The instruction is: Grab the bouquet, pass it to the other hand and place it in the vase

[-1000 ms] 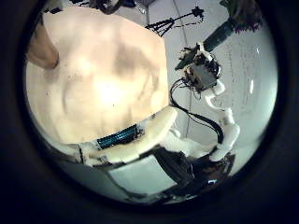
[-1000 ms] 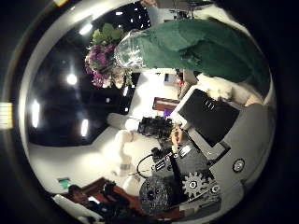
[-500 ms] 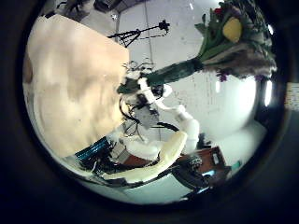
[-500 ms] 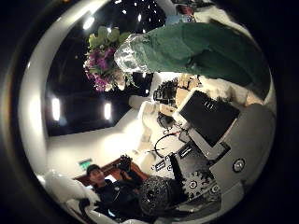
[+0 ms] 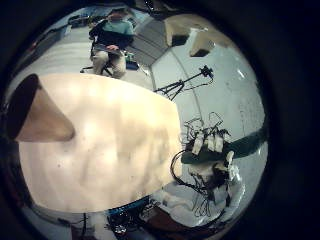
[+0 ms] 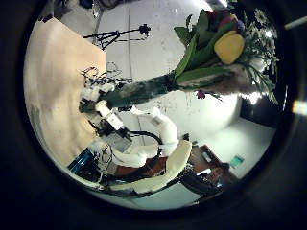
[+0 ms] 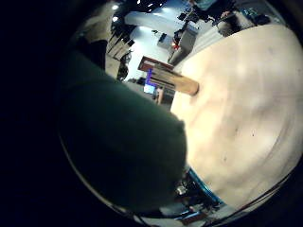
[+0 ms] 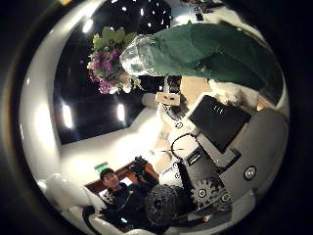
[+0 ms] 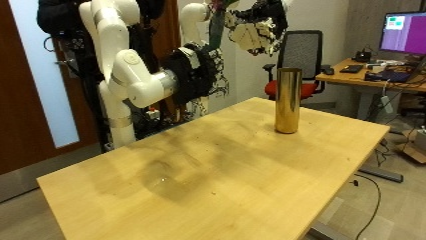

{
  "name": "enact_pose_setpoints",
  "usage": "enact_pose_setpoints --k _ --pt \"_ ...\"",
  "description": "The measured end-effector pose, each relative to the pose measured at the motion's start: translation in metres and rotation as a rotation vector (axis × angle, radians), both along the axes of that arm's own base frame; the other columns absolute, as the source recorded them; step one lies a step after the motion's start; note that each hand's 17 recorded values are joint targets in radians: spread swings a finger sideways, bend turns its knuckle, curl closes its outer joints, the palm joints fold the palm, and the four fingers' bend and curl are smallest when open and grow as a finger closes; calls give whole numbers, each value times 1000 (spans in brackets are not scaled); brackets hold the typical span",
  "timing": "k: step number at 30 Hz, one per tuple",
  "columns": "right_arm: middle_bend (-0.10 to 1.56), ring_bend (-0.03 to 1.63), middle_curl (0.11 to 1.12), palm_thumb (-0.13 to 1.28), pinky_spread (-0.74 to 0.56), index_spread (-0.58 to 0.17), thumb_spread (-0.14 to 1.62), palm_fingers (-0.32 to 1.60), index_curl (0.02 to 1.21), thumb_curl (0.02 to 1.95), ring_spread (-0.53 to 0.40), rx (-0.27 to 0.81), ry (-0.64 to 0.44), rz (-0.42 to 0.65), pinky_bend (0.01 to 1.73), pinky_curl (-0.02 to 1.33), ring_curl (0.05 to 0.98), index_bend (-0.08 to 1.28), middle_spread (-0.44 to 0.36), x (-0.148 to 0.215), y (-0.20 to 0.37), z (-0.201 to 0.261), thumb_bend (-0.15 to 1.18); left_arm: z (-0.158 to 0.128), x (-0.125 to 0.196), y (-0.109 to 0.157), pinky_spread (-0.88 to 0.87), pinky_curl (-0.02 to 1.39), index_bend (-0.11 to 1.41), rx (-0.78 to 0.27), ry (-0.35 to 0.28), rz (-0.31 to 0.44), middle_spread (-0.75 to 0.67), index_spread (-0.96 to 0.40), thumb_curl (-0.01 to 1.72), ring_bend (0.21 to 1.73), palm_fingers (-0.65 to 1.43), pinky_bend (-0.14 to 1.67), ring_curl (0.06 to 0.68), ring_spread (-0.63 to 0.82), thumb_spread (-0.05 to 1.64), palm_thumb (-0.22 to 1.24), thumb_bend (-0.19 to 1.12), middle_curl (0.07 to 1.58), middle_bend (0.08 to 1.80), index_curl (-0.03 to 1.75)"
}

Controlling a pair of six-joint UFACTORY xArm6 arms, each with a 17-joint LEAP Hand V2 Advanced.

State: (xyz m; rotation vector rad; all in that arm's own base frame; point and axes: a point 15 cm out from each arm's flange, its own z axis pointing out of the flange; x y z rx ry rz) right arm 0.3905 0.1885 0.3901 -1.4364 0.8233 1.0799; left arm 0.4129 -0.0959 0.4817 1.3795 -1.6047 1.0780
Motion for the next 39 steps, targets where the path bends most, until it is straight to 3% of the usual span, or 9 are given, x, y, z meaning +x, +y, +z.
enact_pose_setpoints --k 4,14,22,28,29,30,34,37,39 --pt "1355 1437 805 1194 -242 -235 203 1116 925 951 -191 -20 -2 -7 1051 1114 672 1102 -134 3 7 -4 -19 8 -4 1 431 285 148 -52 11 -25 197 279 338 668 224 316 131 394 750 148 -34 419 431 287" --pt "1355 1436 806 1200 -252 -234 188 1116 920 946 -187 -40 1 17 1034 1136 675 1106 -135 3 25 -7 -18 13 -18 -14 319 289 189 -91 67 -146 91 284 339 679 298 333 135 355 748 201 -35 438 489 302" --pt "1353 1432 807 1199 -256 -234 175 1119 917 944 -191 -48 14 56 1032 1141 677 1106 -135 -4 42 -8 -19 20 -17 -23 224 280 177 -131 68 -153 43 254 339 682 353 316 130 297 763 259 -33 438 473 352" --pt "1352 1431 811 1195 -257 -235 161 1114 920 940 -194 -71 0 47 1024 1142 681 1111 -136 1 48 -10 -20 19 -17 -32 146 268 182 -149 90 -159 -88 206 340 680 431 300 121 200 788 325 -28 491 598 376" --pt "1352 1431 812 1195 -258 -235 159 1114 921 940 -194 -76 -1 44 1023 1142 681 1111 -136 1 49 -11 -19 18 -16 -32 103 272 170 -150 95 -156 -128 187 340 704 506 322 125 147 793 336 -29 516 651 379" --pt "1350 1431 812 1195 -258 -236 158 1112 922 939 -194 -81 -1 39 1023 1142 682 1111 -137 3 49 -13 -19 17 -16 -32 -42 282 115 -152 97 -154 -204 142 348 791 704 431 139 -29 821 416 2 541 742 361" --pt "1348 1431 815 1198 -258 -236 159 1113 924 939 -195 -81 3 33 1023 1142 684 1110 -138 3 49 -15 -17 14 -15 -32 -445 367 118 -158 106 -146 -332 38 367 981 826 761 228 -356 862 591 3 652 861 321" --pt "1318 1399 819 1096 -266 -239 302 1099 930 922 -202 -86 4 28 1078 1134 684 1111 -144 4 49 -17 -50 17 -12 -32 -659 485 140 -179 102 -137 -432 -90 401 1281 1015 1126 376 -471 862 812 23 760 821 275" --pt "1287 1394 816 1094 -272 -238 427 1083 927 908 -206 -99 0 22 1095 1119 681 1087 -147 6 48 -20 -26 21 -9 -32 -670 508 160 -199 86 -121 -461 -131 409 1322 1010 1186 410 -472 851 846 7 803 802 272"
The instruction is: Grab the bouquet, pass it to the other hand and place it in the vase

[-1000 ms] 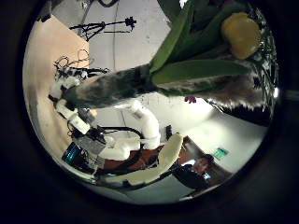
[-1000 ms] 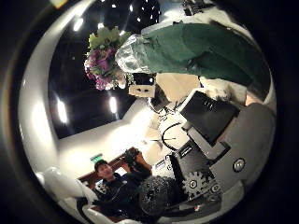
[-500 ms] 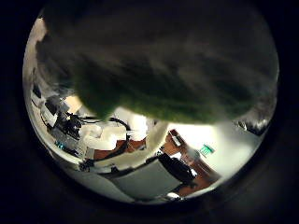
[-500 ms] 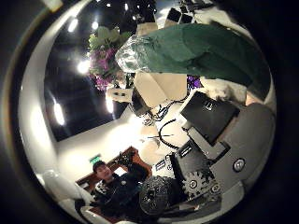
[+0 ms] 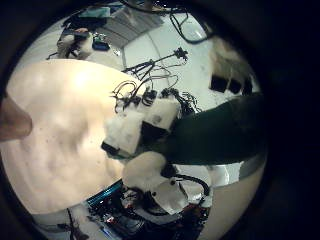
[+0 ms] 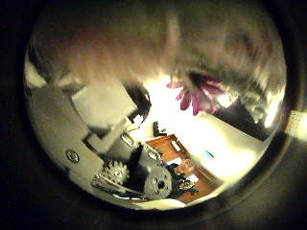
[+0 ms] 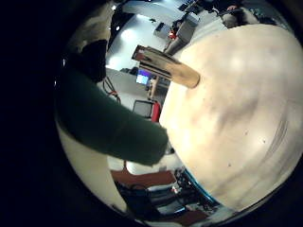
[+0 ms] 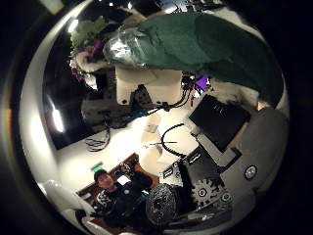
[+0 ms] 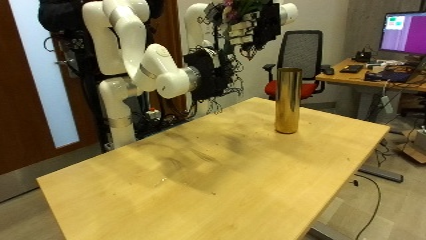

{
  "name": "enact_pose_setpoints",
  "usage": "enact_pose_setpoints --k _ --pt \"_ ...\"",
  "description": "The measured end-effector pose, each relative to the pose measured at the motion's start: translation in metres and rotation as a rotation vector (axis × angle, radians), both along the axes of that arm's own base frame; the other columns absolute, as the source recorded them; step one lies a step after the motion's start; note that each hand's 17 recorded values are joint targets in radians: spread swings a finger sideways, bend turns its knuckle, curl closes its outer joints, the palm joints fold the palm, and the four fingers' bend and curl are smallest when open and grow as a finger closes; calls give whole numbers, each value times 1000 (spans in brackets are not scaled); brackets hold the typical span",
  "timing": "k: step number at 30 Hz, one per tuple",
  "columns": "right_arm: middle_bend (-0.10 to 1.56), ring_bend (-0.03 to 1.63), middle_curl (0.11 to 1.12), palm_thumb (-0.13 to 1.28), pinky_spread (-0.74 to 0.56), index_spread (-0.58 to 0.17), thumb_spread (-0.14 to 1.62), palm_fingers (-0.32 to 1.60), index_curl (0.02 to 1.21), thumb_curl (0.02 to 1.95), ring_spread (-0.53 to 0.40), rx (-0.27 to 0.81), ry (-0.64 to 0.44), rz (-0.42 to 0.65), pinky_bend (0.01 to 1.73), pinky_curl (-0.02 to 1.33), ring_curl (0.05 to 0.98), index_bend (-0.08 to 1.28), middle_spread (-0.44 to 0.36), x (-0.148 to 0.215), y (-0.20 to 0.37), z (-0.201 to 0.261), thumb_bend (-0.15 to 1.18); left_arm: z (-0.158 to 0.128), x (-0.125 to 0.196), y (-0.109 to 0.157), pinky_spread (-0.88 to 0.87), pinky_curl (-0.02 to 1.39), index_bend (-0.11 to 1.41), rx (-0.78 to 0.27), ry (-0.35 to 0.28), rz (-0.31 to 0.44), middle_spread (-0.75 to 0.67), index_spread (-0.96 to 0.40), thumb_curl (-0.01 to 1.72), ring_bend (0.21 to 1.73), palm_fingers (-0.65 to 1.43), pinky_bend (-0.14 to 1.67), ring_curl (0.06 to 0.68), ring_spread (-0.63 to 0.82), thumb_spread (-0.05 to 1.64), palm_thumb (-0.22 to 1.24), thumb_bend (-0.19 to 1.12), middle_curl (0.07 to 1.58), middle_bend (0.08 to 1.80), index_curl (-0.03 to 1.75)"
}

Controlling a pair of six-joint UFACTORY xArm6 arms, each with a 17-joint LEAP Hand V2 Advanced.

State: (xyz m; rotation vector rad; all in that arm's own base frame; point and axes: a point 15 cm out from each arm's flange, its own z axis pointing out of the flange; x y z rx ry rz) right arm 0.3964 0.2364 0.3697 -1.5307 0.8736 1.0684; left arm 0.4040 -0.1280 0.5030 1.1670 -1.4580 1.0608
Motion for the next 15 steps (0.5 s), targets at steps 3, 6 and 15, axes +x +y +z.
enact_pose_setpoints --k 3,6,15 --pt "1222 1376 806 1007 -296 -247 577 1029 912 848 -215 -10 -5 -11 1095 1065 667 1007 -158 3 -1 -4 -58 1 7 1 -633 547 259 -8 -24 36 -527 -253 450 1391 1110 1279 465 -450 816 971 4 908 790 302" --pt "1132 1331 792 926 -358 -267 639 839 895 783 -237 -10 -5 -16 1078 995 649 853 -174 3 -1 -5 -61 3 11 3 -609 559 322 -1 -49 71 -559 -324 480 1405 1089 1297 487 -444 779 1023 -7 969 808 340" --pt "405 735 477 788 -74 -373 919 -185 535 577 -64 -8 12 -40 654 692 380 254 -25 11 -11 -14 -37 7 10 8 -552 589 526 13 -86 94 -622 -559 637 1452 1032 1305 551 -414 524 1147 -20 1121 909 596"
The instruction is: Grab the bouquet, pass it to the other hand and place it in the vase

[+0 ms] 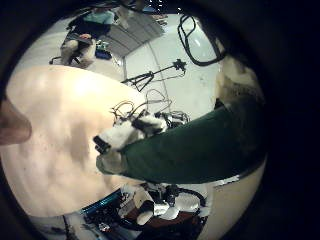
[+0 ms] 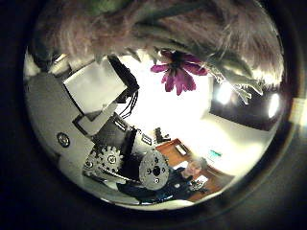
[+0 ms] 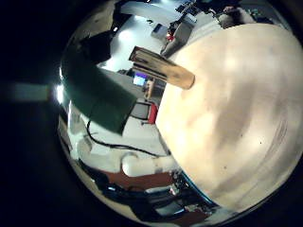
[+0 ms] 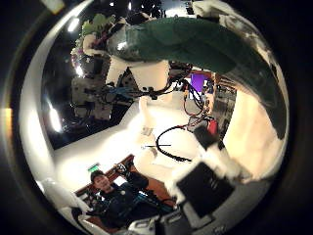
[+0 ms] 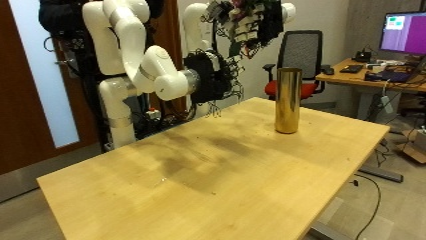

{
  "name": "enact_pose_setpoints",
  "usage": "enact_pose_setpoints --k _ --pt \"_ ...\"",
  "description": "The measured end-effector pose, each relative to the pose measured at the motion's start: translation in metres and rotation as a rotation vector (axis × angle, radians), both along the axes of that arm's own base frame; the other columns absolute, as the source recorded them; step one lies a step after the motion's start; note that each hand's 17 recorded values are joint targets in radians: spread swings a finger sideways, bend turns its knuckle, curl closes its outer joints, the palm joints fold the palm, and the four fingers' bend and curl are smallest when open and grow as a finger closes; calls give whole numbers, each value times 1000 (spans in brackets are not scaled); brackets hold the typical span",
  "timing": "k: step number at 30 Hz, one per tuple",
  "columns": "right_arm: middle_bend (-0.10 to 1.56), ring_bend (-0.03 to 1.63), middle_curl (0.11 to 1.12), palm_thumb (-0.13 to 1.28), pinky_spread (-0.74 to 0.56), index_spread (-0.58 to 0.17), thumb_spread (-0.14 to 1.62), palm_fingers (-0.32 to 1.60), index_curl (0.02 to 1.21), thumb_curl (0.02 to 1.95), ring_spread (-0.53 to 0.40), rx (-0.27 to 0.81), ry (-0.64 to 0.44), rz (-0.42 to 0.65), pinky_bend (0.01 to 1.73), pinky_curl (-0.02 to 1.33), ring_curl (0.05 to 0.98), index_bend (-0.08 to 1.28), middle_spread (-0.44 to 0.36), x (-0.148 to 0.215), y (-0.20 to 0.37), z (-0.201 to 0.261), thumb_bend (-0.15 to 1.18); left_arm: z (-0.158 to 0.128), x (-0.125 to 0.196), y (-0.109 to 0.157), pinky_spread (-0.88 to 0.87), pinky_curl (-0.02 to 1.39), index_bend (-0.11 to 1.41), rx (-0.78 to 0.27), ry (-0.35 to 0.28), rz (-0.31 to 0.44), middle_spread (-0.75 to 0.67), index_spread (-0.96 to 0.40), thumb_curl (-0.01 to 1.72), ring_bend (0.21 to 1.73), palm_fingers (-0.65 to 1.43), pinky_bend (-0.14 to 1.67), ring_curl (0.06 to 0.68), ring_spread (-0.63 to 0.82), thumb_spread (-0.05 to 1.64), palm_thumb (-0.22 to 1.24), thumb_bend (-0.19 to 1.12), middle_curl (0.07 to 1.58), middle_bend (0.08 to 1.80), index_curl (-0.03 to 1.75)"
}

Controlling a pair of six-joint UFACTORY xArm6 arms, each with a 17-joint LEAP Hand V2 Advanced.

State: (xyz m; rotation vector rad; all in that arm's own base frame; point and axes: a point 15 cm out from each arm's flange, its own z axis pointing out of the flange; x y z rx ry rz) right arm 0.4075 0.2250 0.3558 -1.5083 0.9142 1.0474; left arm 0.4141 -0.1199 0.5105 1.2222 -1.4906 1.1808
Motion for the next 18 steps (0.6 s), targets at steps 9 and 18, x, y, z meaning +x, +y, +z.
enact_pose_setpoints --k 9,18 --pt "159 399 329 709 294 -437 953 -132 272 464 123 10 0 -22 439 460 252 106 45 5 -11 2 -32 15 -2 14 -537 619 486 17 -44 38 -624 -670 735 1494 975 1331 582 -403 401 1154 -19 1162 967 880" --pt "157 424 254 700 437 -452 950 -87 161 420 215 9 3 -38 596 425 262 111 68 8 -19 1 -29 54 1 49 -528 636 367 59 -130 114 -609 -726 797 1517 956 1344 594 -400 346 1143 -23 1172 1009 1190"
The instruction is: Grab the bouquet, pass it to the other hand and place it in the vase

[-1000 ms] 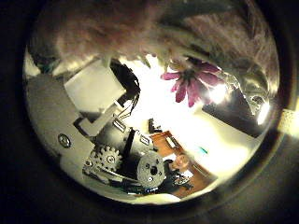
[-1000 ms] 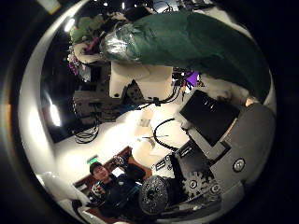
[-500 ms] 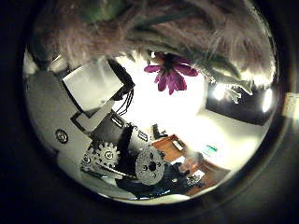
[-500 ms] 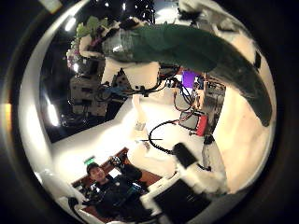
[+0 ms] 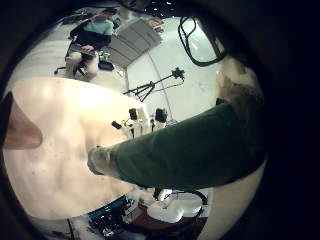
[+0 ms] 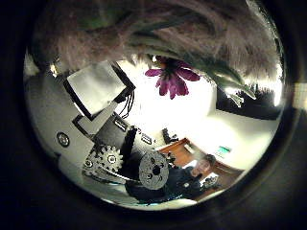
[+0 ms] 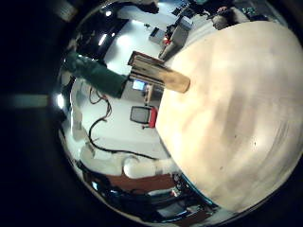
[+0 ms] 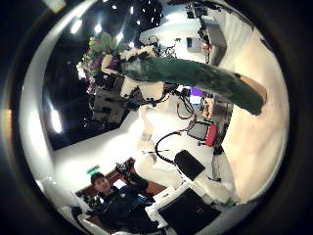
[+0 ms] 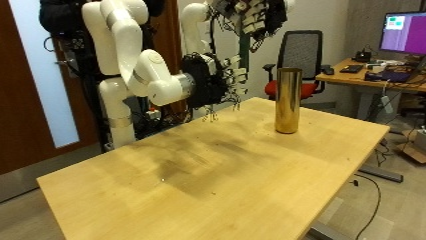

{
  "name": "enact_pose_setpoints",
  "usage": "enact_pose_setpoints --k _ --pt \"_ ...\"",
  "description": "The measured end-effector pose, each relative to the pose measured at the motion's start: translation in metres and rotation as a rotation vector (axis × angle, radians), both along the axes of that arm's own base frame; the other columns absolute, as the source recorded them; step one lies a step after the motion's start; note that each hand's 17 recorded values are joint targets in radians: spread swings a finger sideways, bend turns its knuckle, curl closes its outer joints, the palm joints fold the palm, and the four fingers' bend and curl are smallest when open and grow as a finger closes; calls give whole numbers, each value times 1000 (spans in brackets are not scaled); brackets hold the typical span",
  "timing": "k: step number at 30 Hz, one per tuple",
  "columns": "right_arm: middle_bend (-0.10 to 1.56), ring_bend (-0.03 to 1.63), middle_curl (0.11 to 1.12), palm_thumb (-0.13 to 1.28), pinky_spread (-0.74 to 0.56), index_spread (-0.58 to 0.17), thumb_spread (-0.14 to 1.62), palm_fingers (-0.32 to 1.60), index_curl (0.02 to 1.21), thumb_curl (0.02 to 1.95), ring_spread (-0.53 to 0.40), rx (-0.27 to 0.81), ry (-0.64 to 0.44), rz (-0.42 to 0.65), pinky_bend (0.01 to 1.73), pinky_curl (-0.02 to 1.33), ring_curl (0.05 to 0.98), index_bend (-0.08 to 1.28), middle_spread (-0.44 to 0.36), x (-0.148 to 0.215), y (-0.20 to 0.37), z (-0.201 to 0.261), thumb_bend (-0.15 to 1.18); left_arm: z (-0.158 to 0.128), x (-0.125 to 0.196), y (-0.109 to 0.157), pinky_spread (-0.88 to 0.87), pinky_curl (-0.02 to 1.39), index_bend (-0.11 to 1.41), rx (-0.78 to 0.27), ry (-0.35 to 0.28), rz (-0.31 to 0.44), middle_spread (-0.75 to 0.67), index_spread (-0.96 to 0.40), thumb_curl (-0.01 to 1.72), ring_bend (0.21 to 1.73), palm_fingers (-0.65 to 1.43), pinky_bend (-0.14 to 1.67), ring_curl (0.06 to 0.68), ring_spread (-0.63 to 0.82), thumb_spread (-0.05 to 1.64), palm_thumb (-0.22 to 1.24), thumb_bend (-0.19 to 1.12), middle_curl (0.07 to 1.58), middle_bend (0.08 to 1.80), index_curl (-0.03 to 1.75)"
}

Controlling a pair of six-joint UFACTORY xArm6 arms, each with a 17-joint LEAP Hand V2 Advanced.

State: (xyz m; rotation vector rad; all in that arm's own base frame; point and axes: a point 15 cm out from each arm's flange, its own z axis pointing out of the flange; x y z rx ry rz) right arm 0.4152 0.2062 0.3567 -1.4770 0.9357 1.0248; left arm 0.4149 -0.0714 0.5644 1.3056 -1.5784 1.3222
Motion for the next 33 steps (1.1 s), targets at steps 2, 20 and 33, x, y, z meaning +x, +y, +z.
enact_pose_setpoints --k 2,20,33 --pt "161 429 249 701 446 -452 950 -89 154 416 223 -1 0 -1 611 416 264 120 72 0 0 0 -29 12 0 12 -527 637 350 15 -26 28 -607 -728 806 1517 957 1343 594 -399 338 1145 -21 1173 1010 1225" --pt "167 469 237 710 443 -455 951 -55 181 403 210 -3 7 -8 661 350 269 143 62 3 0 -4 -27 90 -11 104 -533 641 189 38 -134 183 -597 -665 860 1478 1006 1288 590 -402 304 1139 -23 1177 966 1530" --pt "168 492 241 720 428 -454 954 -39 211 412 201 6 6 -12 671 324 267 153 47 4 0 -4 -27 81 -3 127 -539 649 181 29 -111 212 -606 -576 883 1463 1017 1269 593 -405 297 1130 -23 1190 944 1597"
